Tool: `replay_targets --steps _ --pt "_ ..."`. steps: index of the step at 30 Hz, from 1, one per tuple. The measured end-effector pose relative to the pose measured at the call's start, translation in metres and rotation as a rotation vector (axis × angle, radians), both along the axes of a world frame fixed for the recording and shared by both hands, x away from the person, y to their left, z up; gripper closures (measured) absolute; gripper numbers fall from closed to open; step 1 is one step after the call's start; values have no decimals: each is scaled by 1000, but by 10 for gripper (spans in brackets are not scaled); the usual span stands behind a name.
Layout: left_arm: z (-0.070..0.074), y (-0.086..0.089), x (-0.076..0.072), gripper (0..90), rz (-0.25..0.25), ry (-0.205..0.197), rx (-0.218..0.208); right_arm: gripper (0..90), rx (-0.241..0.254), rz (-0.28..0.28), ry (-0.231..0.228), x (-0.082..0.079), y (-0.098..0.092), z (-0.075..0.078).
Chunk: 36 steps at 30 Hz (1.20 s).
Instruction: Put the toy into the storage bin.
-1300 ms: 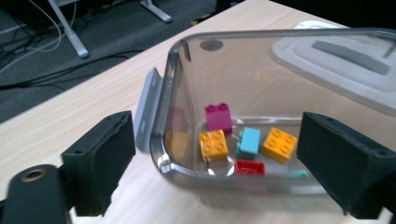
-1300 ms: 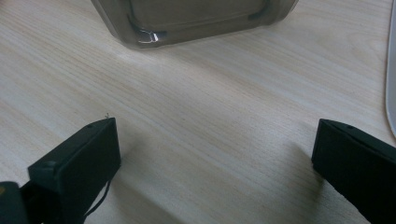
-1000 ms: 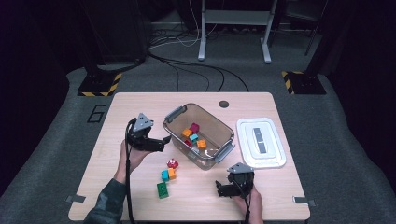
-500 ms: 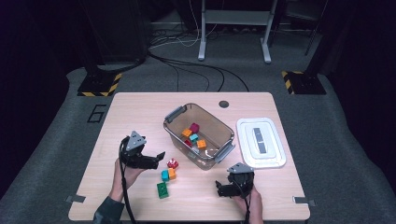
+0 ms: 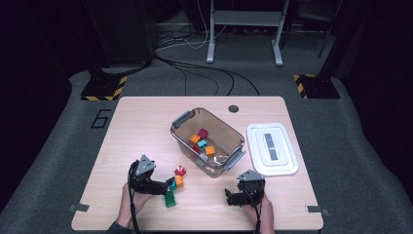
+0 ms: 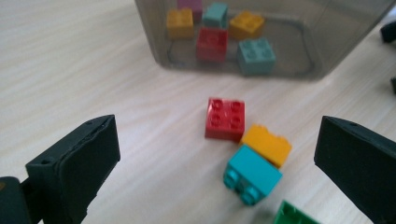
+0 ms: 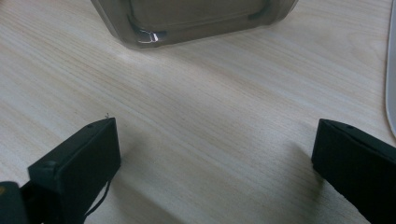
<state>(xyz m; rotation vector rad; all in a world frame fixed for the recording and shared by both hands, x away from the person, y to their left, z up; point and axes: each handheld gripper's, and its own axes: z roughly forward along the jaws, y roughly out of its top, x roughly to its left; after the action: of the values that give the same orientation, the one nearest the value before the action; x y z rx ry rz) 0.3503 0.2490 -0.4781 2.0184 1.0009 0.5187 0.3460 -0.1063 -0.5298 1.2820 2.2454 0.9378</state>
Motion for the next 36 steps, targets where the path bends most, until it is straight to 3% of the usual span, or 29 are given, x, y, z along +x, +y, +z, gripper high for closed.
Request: replay_targets --steps 9,13,16,21,24,26,28,33,36 --pt "-30 -4 -23 0 -1 65 -33 2 0 0 0 0 0 0" --pt "-35 -5 -32 0 16 68 -34 2 1 0 1 0 0 0" --pt "-39 -8 -39 0 19 67 -20 2 2 -1 1 0 0 0" --pt "-47 -12 -44 0 29 64 41 2 1 0 1 0 0 0" --pt "-50 -5 -41 4 51 81 34 2 1 0 1 0 0 0" --pt "-49 0 -39 28 77 77 41 2 1 3 -4 1 0 0" --pt "-50 3 -36 64 97 91 21 2 1 3 -3 1 0 0" --pt "-50 3 -34 153 101 91 40 2 2 -1 1 0 0 0" --pt "-50 4 -35 270 116 74 36 2 6 -11 0 0 1 0"
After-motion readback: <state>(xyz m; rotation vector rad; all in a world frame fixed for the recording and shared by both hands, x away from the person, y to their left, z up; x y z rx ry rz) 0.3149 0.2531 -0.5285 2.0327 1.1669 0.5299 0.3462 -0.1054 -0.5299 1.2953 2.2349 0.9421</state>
